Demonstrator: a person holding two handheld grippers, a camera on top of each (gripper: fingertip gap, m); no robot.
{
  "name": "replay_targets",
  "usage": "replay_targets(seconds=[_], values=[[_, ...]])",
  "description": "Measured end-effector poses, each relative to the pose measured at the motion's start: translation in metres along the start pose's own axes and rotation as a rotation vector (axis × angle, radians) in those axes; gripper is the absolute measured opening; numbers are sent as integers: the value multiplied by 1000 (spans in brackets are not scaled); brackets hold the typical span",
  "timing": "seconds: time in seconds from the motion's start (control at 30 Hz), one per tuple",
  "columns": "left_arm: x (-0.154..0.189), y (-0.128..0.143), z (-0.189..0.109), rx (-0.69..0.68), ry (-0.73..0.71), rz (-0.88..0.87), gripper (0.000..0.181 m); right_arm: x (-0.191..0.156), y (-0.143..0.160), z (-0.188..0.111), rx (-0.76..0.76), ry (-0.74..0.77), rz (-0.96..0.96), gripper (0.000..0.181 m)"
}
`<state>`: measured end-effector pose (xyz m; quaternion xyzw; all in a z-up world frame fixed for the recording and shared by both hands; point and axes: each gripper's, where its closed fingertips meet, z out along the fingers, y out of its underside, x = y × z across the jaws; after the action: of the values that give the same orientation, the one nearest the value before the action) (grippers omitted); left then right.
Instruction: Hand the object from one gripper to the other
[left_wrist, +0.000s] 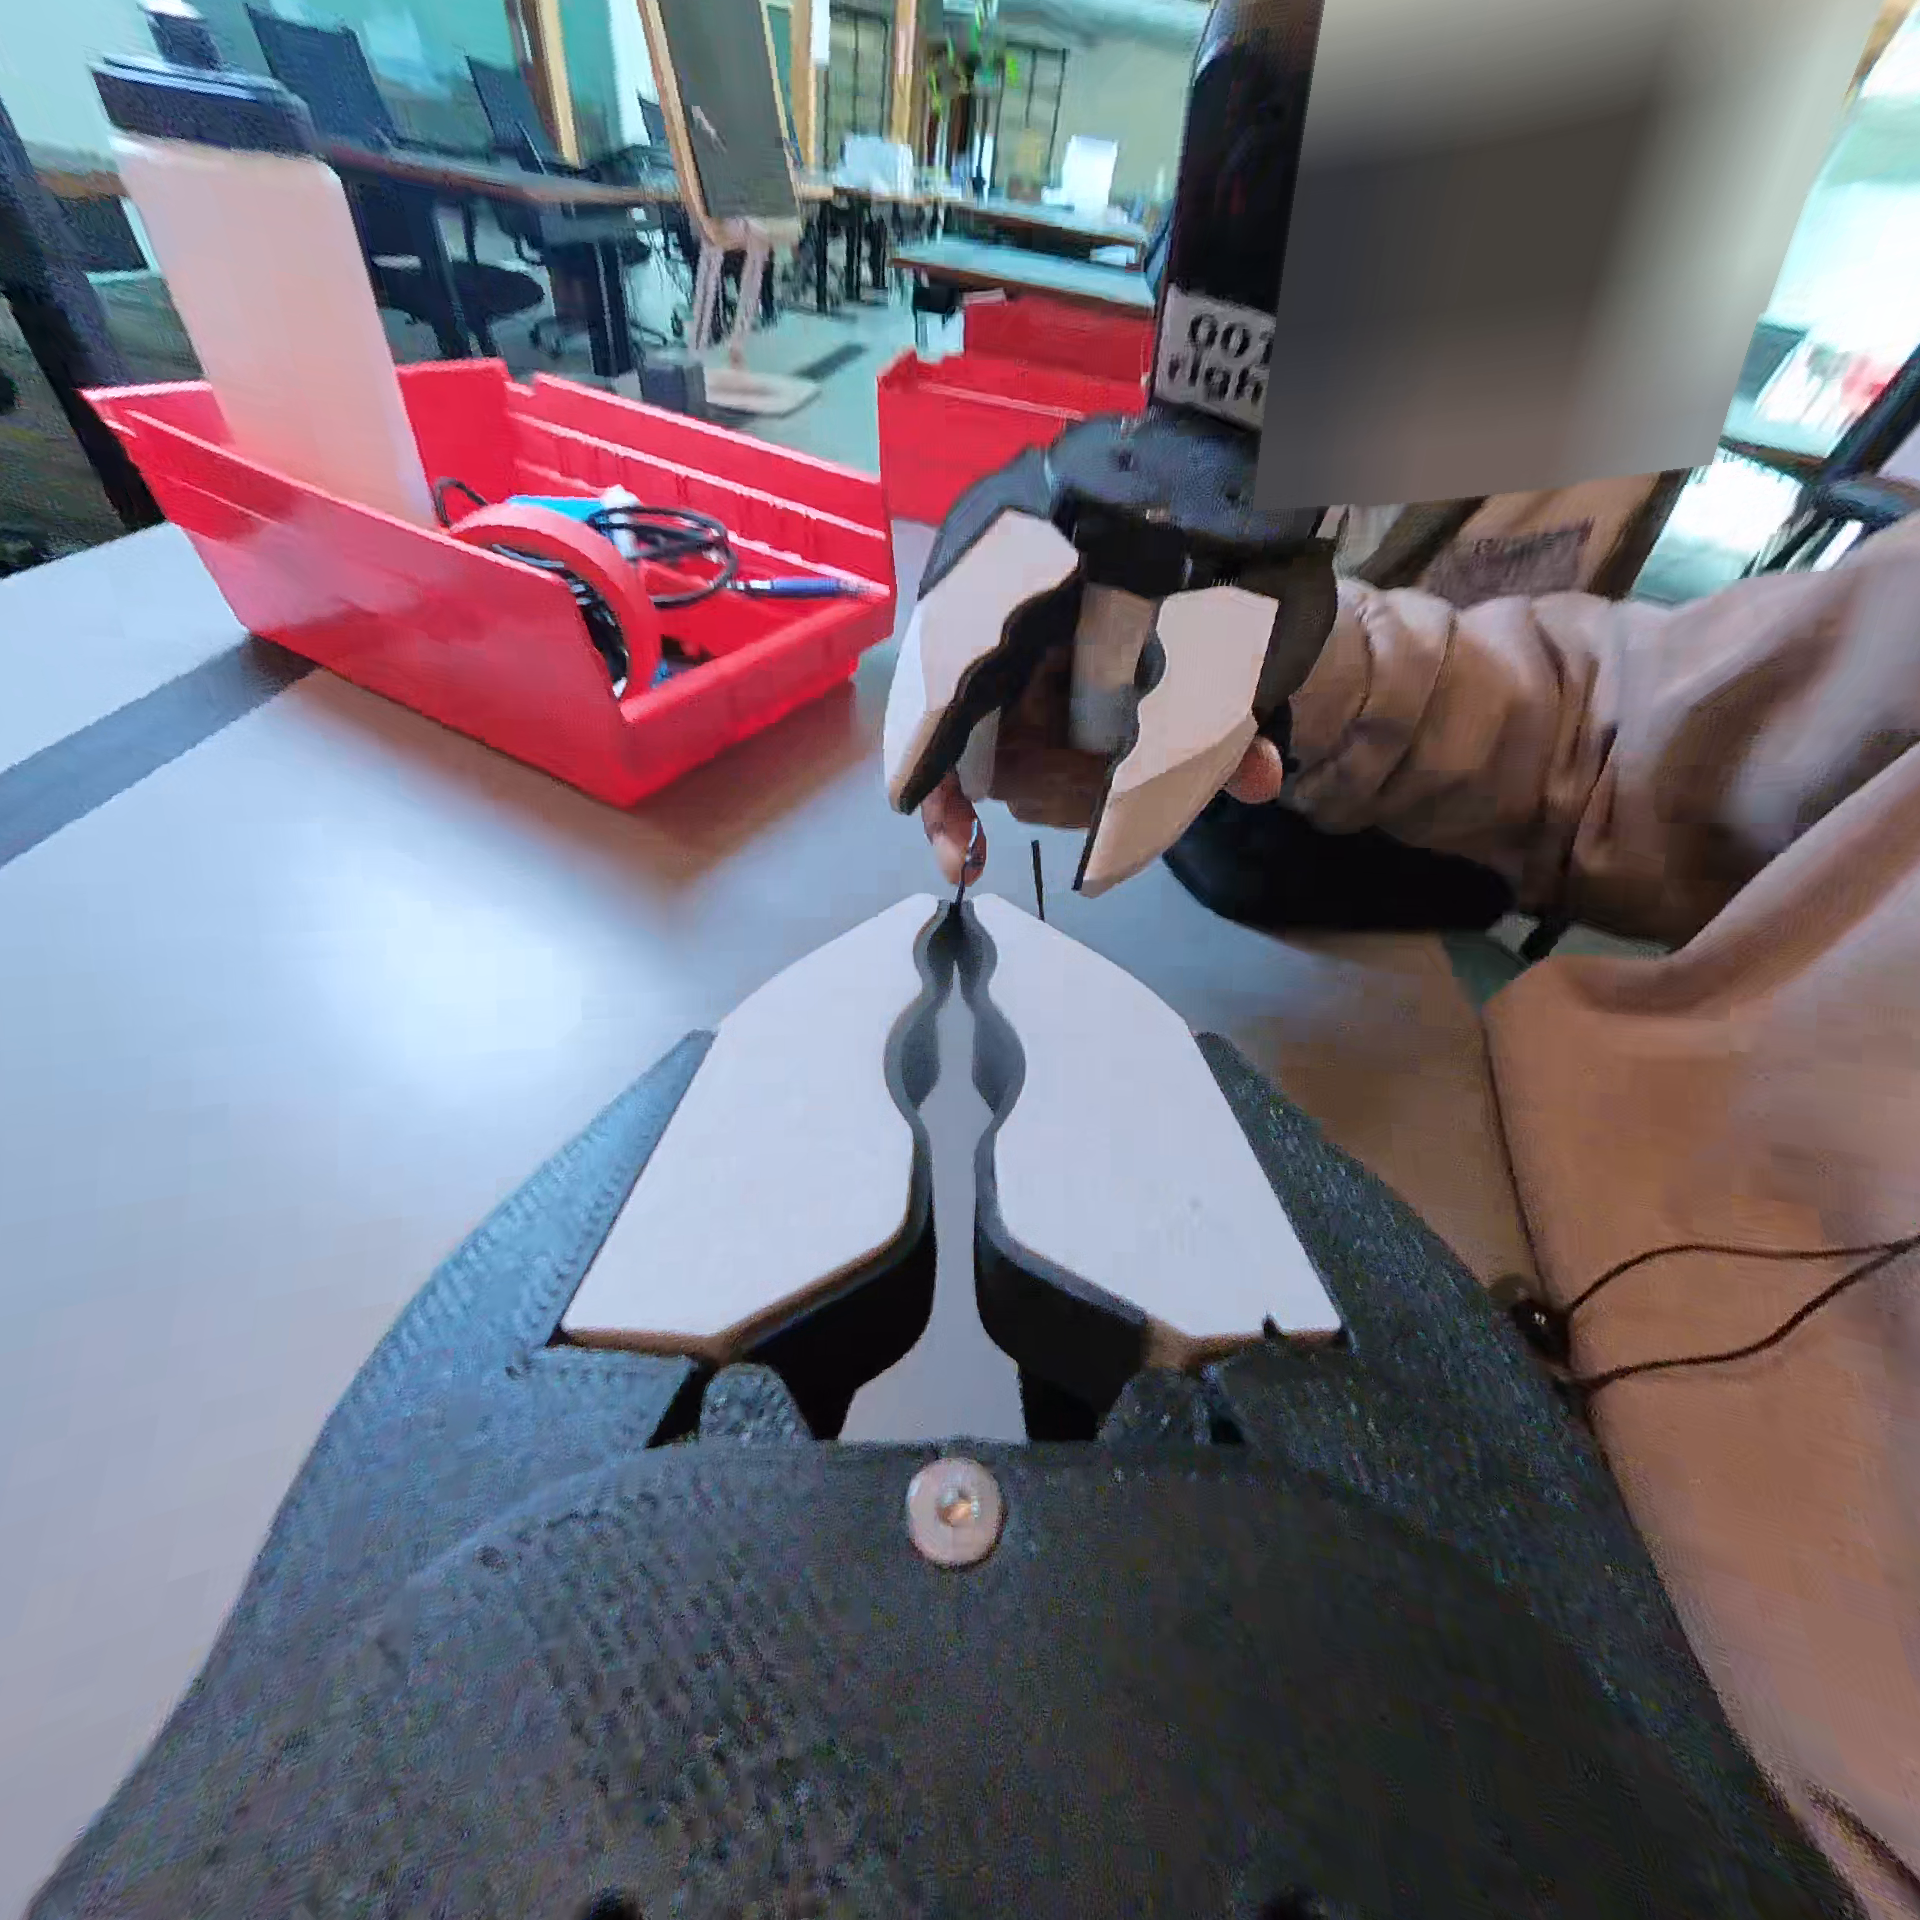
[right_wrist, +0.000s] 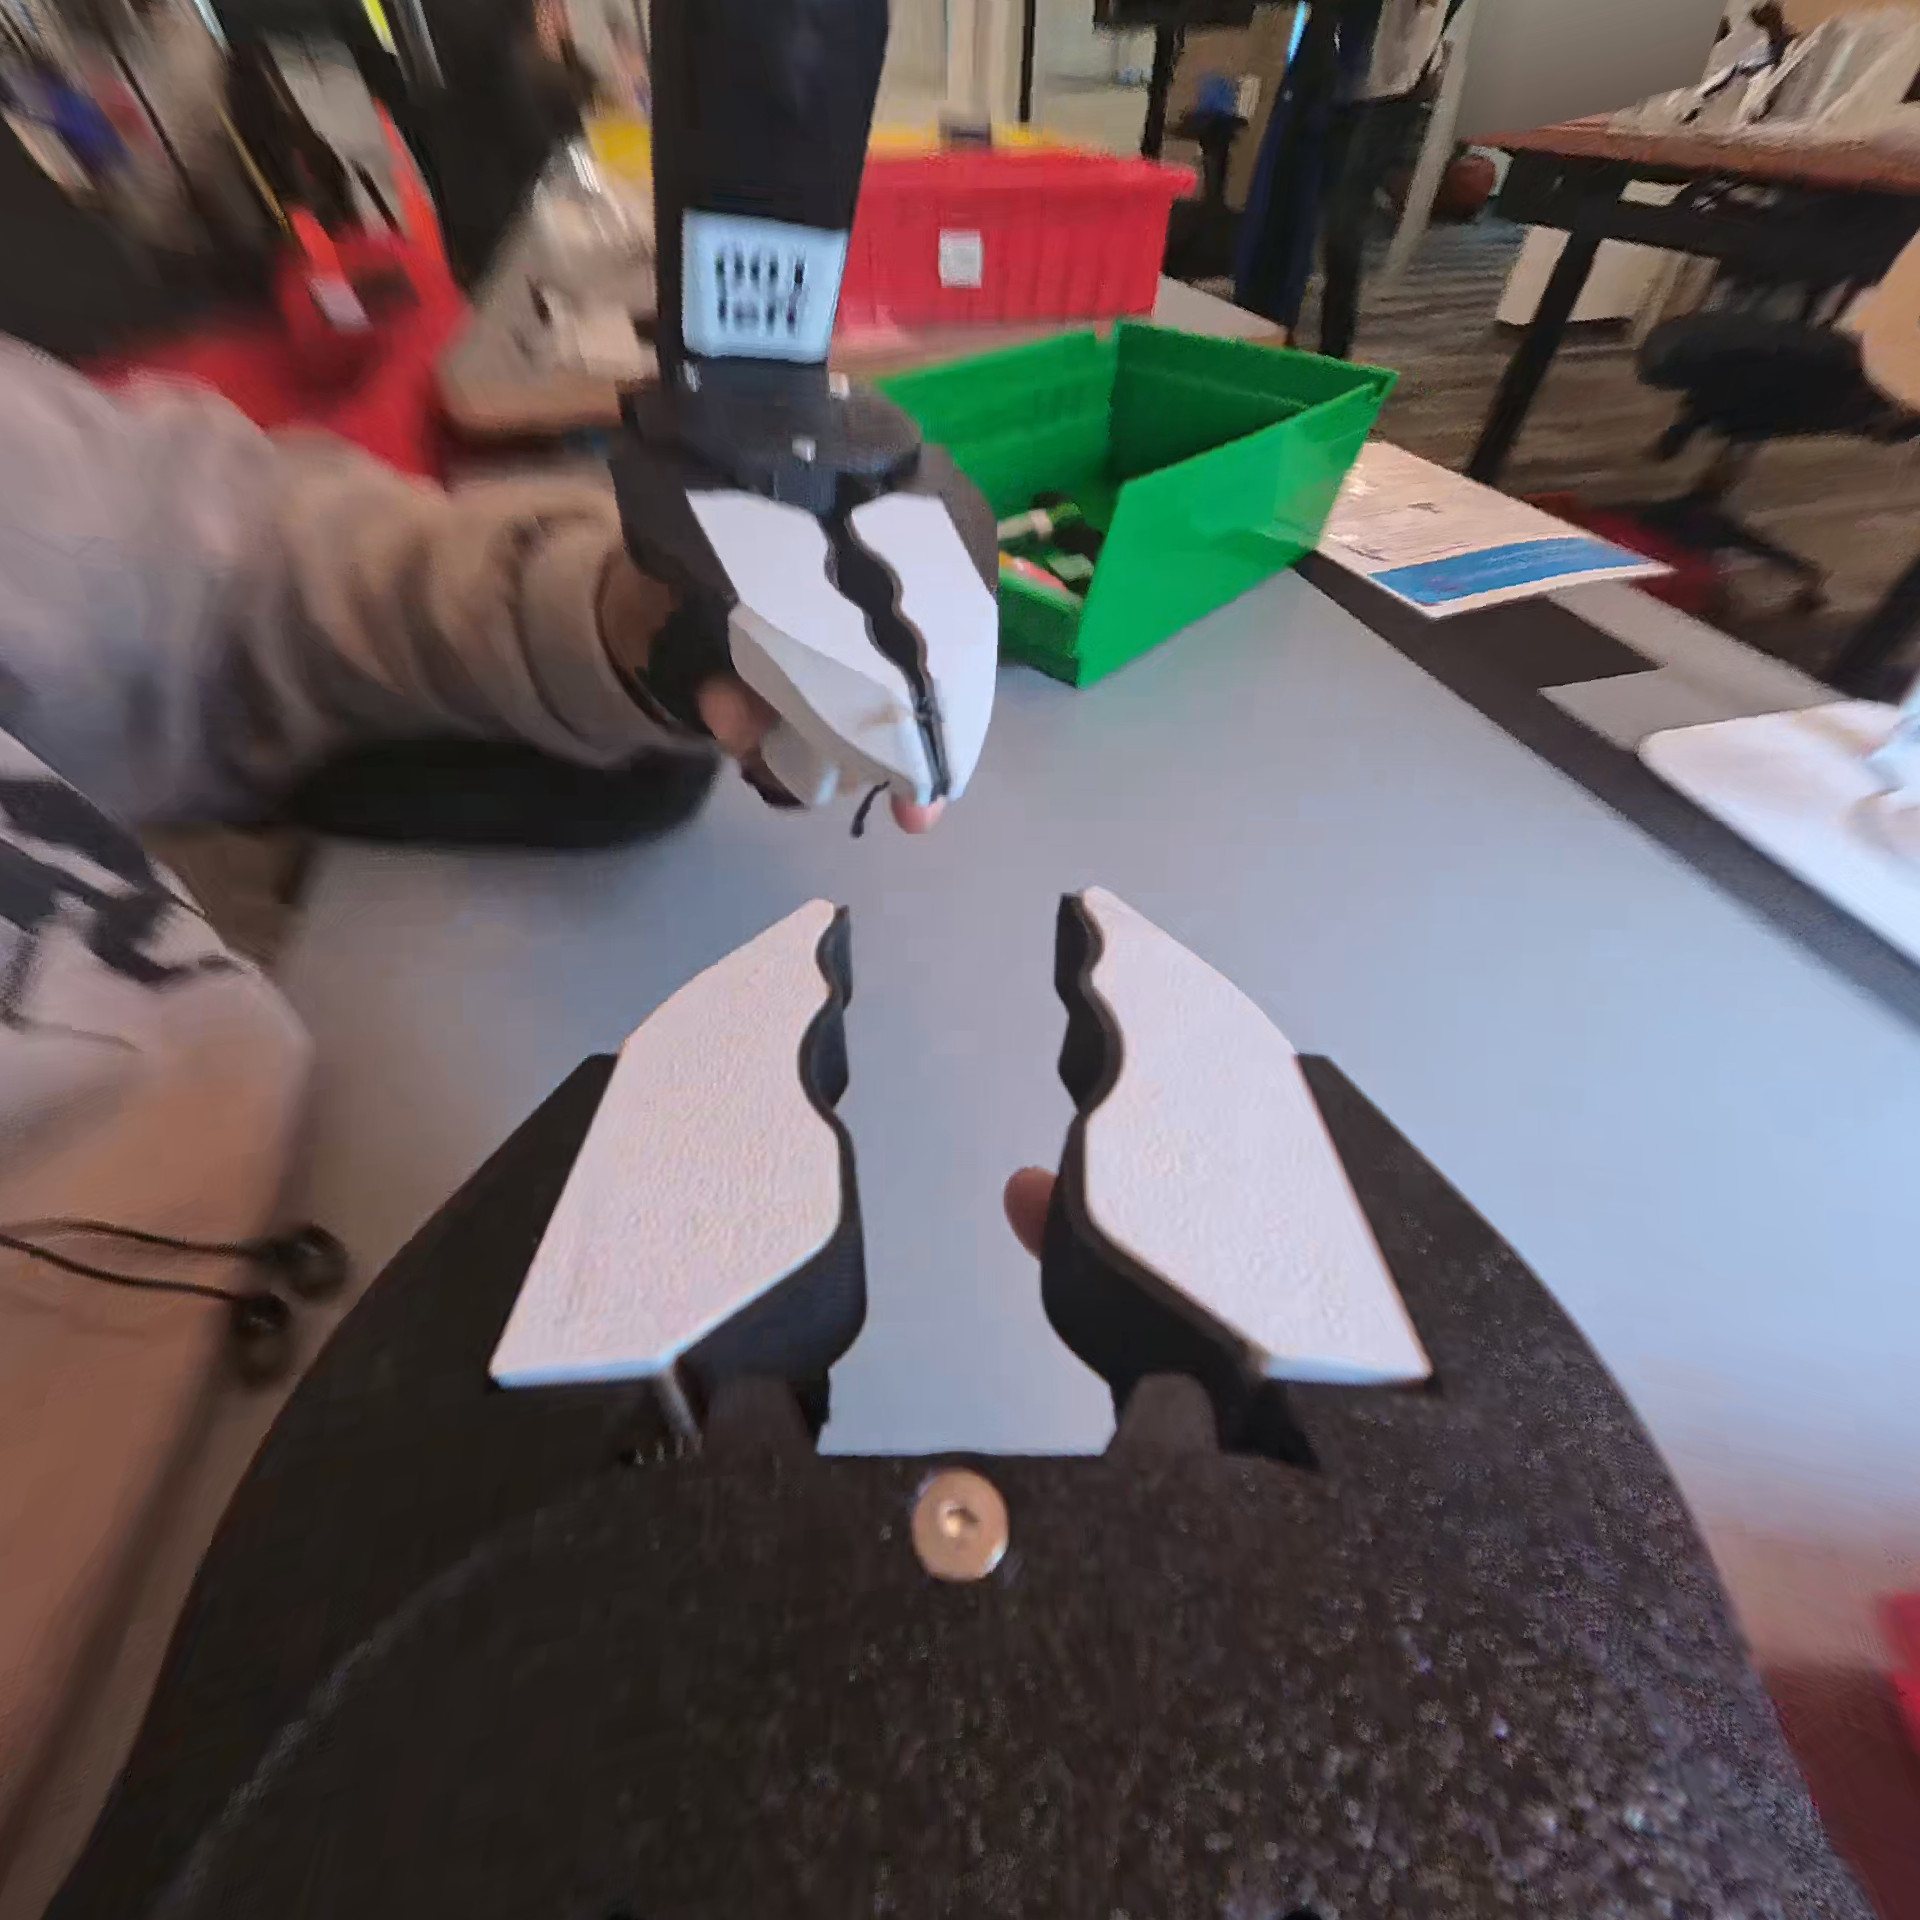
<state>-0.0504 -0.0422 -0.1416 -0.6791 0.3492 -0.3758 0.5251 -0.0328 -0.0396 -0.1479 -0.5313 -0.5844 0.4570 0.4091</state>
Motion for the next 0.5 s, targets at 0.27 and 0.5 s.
replay_targets(seconds=[0.27,0.5], values=[[-5,-23,3,264,-87,-86,0,-13,-21,16,197,-63,193,10],[-4,-17,4,224,-57,-85,9,0,-12,9,103,19,90,0]])
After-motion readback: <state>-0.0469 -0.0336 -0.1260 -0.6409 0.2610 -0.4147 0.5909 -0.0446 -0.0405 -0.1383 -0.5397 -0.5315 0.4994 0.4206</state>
